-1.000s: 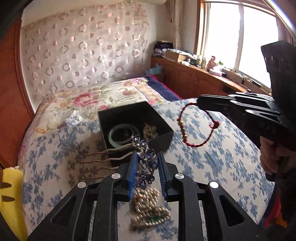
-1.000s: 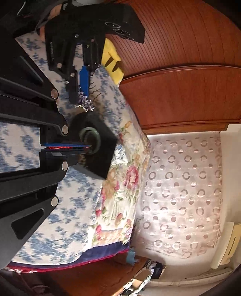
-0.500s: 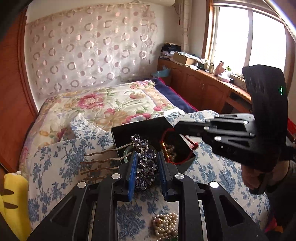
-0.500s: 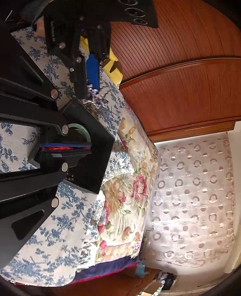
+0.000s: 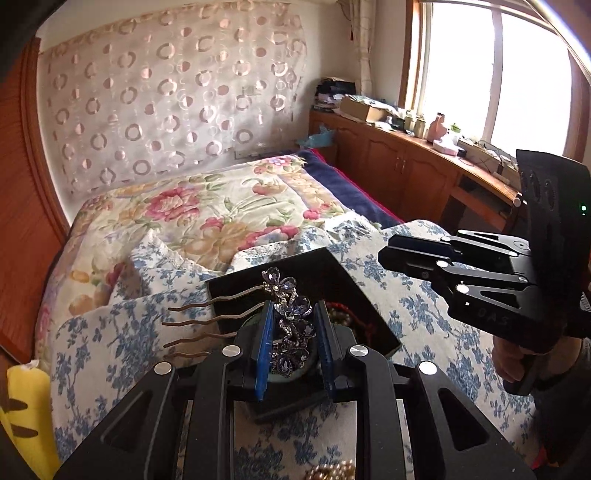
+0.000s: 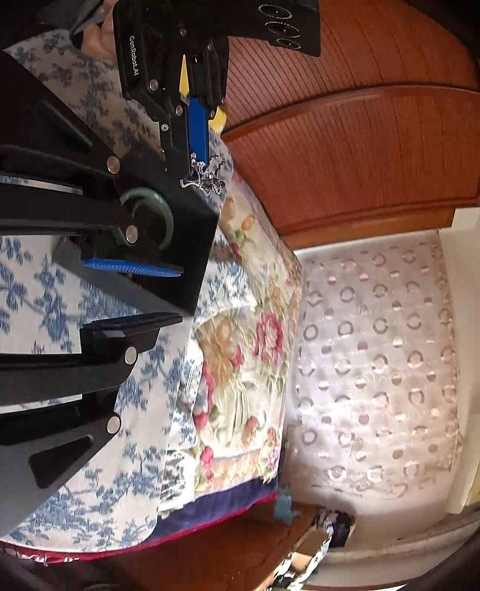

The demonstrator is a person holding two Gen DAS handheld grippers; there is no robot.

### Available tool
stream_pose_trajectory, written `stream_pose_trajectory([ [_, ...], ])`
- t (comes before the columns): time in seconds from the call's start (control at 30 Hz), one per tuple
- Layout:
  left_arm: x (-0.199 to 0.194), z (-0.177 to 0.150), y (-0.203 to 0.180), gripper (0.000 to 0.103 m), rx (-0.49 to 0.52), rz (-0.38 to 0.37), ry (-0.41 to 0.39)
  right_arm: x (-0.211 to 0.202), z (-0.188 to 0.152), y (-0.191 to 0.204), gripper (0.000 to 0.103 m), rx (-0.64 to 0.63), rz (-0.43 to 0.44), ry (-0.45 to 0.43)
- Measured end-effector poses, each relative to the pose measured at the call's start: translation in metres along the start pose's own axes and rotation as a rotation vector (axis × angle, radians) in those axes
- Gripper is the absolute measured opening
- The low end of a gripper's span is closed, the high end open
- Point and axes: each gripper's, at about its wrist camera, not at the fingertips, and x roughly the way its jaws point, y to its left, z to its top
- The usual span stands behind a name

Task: Organize jewelry
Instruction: 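Lower the hair comb into the box with the left tool while the right tool releases the bracelet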

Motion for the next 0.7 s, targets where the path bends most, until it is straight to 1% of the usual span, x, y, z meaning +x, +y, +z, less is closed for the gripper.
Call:
stream_pose_trajectory([
  [0.17,0.021,0.003,-0.006,0.021,0.010,-0.010,0.027,0.006,-0.004,-0.012,0.022,0.018,-0.011,0.017],
  [0.37,0.037,0.002,-0.010,0.021,0.016,-0.011,0.056,0.010,-0.006,-0.014,0.022,0.022,-0.012,0.020],
  [0.57,0.034,0.003,-0.014,0.021,0.027,-0.011,0.045,0.011,-0.005,-0.014,0.022,0.024,-0.017,0.016],
  [0.7,0.020,-0.002,-0.013,0.021,0.017,-0.013,0.031,0.005,0.001,-0.010,0.022,0.009,-0.025,0.011],
])
